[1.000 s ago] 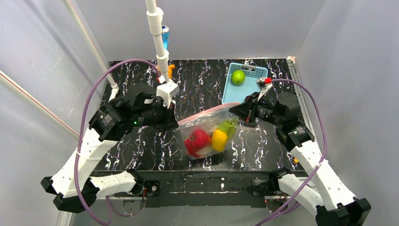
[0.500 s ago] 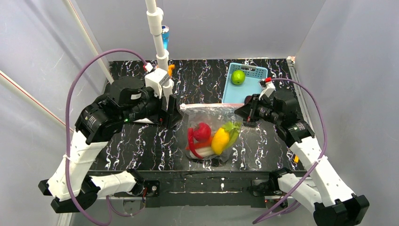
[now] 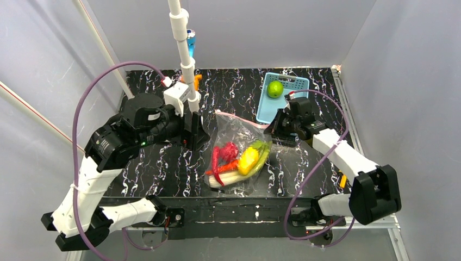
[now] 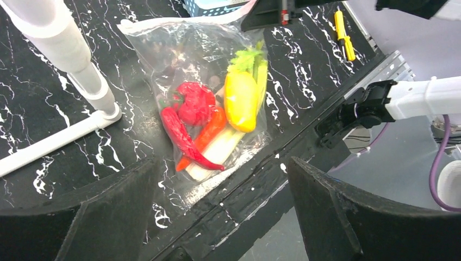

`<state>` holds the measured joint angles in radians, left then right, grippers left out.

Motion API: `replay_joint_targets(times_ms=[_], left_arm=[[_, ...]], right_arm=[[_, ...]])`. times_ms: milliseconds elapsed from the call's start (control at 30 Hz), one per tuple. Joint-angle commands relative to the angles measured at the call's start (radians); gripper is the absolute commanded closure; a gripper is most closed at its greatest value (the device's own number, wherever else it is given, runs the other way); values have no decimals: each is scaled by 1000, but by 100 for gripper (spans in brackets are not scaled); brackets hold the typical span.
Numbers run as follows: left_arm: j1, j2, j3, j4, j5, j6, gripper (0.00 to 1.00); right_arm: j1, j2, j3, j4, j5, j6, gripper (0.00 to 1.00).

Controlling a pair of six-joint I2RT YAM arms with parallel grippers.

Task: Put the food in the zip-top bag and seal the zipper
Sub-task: Place the zipper food storage bag at the center of the board.

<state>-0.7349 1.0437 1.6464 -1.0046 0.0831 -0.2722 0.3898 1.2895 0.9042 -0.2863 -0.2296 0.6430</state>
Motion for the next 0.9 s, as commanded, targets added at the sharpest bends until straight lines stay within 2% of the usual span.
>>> replay_joint_targets(times_ms=[0,100,167,333,567,733,867], left_arm=[[4,-66,-11,8,9,-37,13],[4,-80,-11,3,-5,-38,13],[4,-85,-10,3,-16,-41,14],[5,-115,-5,24,-64,-40,14],[5,-215,-39,98,-223,-9,13],[4,-245,-75,154,-251,6,12],[4,-218,-53,158,-227,-5,12]], right_arm=[[29,28,49,24,99,108,99],[60,30,41,38,157,129,93],[70,31,33,39,181,125,79],[72,19,25,-5,190,60,59],[66,-106,-5,-102,224,-100,32],[91,-50,-10,-104,93,-181,32],[184,15,-10,-42,135,-174,29]])
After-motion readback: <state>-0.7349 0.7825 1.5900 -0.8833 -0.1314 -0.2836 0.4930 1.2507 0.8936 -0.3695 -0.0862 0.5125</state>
